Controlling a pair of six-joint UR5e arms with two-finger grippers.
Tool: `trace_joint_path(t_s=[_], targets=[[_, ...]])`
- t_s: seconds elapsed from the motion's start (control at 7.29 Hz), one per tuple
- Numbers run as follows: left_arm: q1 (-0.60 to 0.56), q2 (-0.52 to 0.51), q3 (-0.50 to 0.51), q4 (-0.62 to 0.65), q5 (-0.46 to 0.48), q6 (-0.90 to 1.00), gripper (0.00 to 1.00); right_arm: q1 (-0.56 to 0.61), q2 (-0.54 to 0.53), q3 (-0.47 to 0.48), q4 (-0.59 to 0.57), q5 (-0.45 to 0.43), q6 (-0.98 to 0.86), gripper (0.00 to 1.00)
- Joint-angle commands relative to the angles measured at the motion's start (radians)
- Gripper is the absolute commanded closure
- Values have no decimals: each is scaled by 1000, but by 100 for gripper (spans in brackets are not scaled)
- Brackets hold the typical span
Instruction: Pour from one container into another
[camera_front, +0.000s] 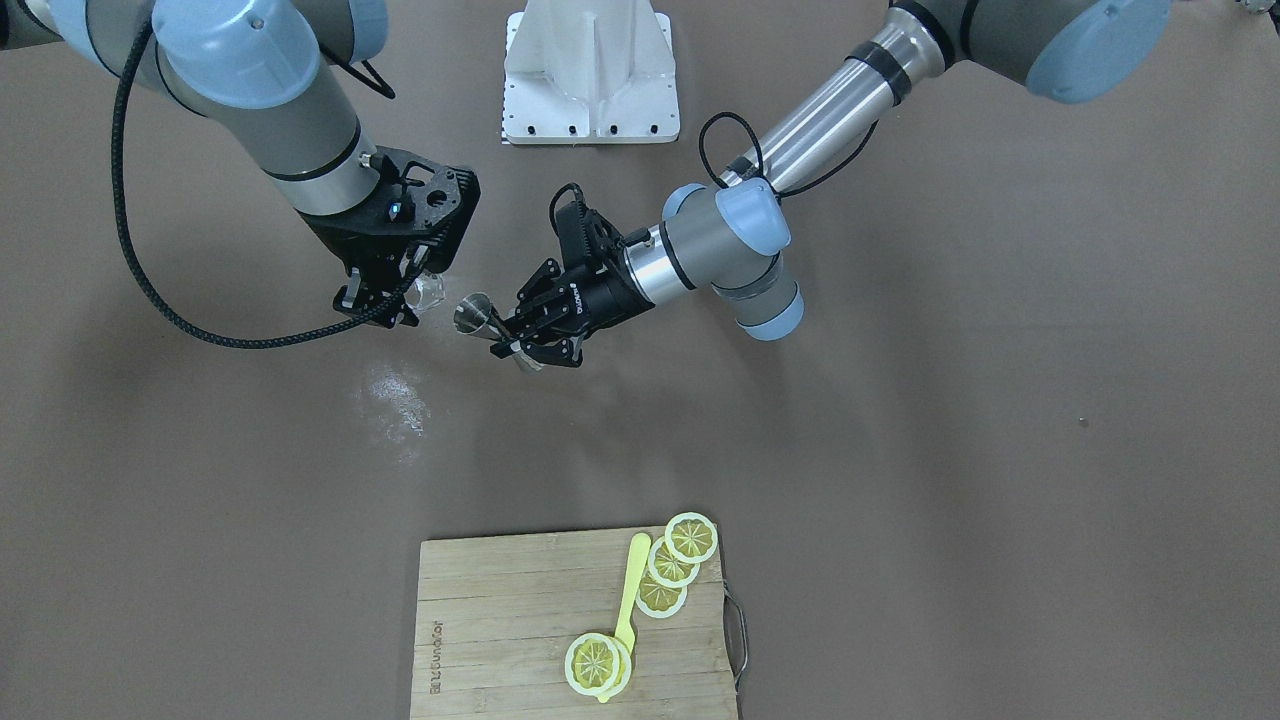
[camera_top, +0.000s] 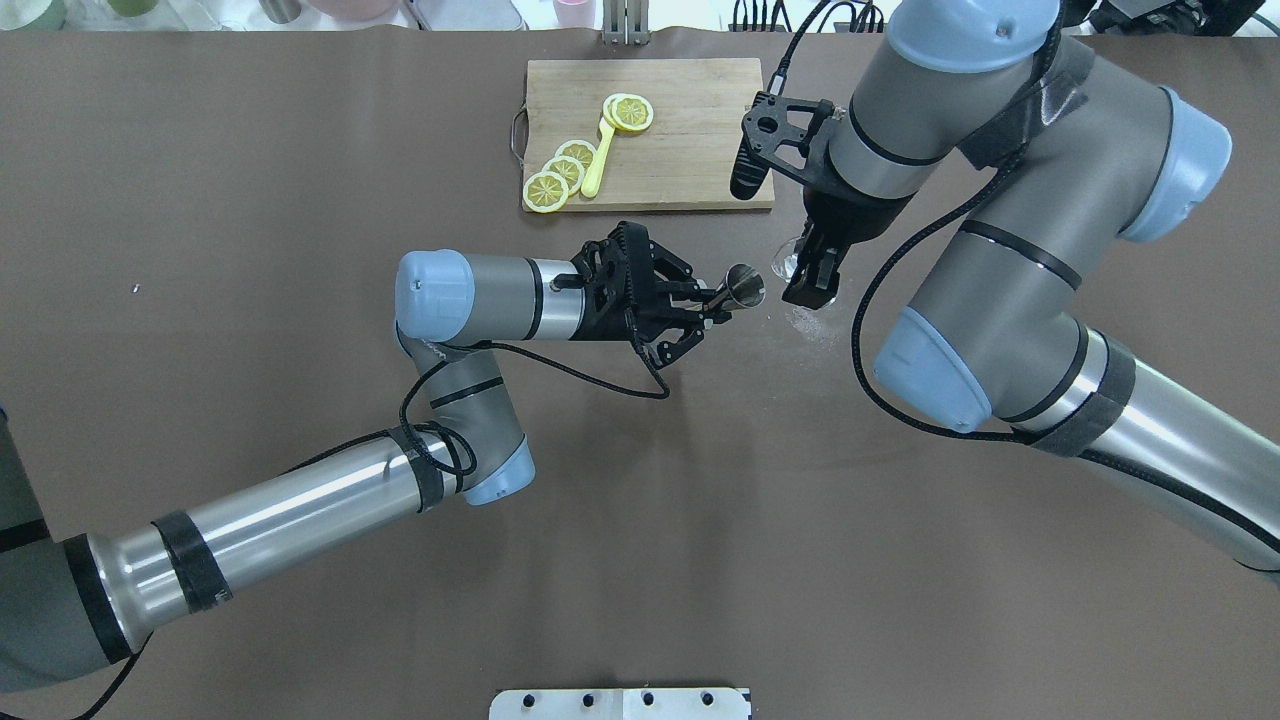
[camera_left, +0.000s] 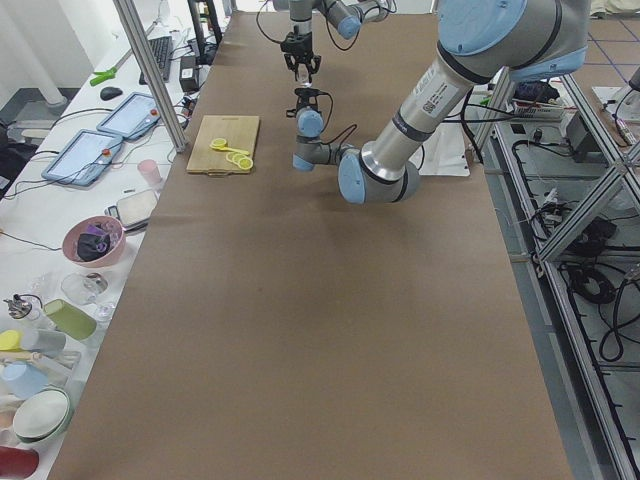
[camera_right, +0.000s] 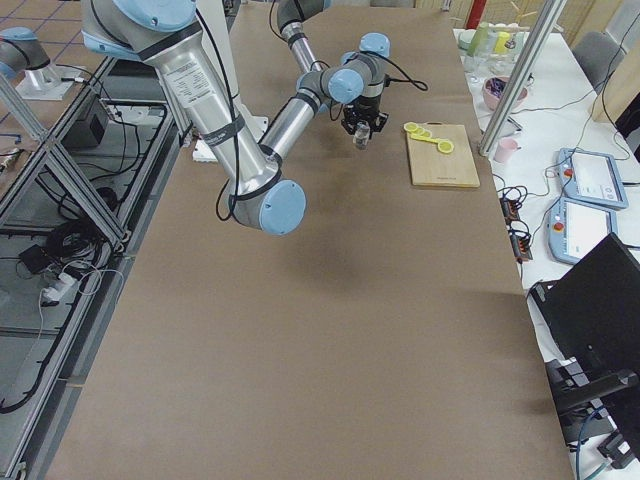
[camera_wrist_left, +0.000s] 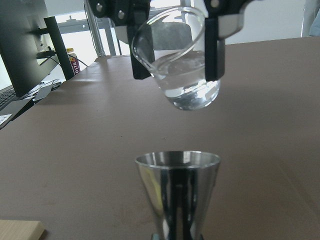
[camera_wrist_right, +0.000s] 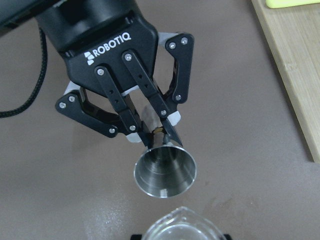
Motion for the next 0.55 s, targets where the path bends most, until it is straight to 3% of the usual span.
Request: trace_joint_path(t_s=[0.0,0.41], targets=[[3,0,-3,0,7,0,100,-2,24,-44,-23,33,-13,100],[11,0,-6,0,8,0,100,0,82,-91,-113,53,-45,100]])
